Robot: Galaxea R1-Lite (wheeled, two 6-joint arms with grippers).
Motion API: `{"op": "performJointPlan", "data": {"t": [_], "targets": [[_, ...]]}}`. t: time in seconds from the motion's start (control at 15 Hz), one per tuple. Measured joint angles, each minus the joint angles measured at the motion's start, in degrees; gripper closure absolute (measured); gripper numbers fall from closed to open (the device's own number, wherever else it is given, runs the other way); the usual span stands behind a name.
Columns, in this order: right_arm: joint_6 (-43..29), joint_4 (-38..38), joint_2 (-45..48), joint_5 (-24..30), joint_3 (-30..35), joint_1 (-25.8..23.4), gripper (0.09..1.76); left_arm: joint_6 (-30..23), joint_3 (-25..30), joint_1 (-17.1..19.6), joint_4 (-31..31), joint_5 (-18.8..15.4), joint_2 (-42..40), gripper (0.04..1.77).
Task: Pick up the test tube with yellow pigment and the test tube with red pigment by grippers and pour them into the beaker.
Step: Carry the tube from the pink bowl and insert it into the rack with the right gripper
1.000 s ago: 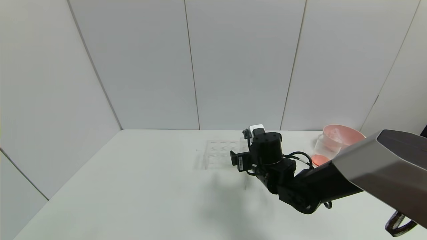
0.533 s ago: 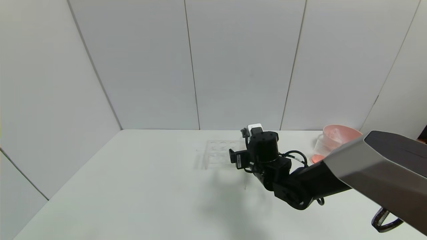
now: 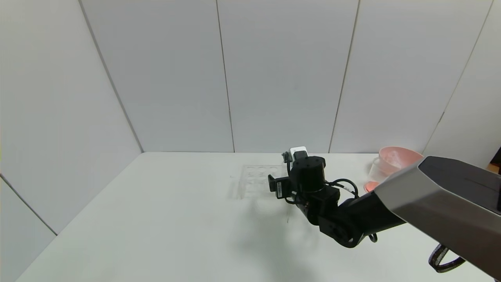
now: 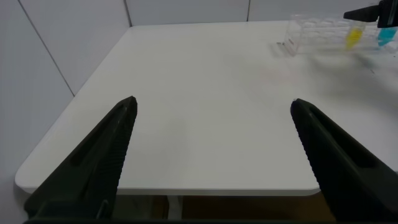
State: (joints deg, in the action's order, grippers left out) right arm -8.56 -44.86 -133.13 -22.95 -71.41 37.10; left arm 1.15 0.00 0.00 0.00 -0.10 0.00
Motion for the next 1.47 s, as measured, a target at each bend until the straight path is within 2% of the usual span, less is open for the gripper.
{"op": "performJointPlan", "data": {"t": [0.6,1.47], "targets": [[0.9,-4.49,-0.35,-1.73,1.49,0.44,0.14,-0.02,0.0,0.0,0.0,0.0,0.0,0.05],[0.99,-7.22,-2.04,-2.61,2.21,0.3,0.14,0.0,0.0,0.0,0.0,0.02,0.0,0.05]]}}
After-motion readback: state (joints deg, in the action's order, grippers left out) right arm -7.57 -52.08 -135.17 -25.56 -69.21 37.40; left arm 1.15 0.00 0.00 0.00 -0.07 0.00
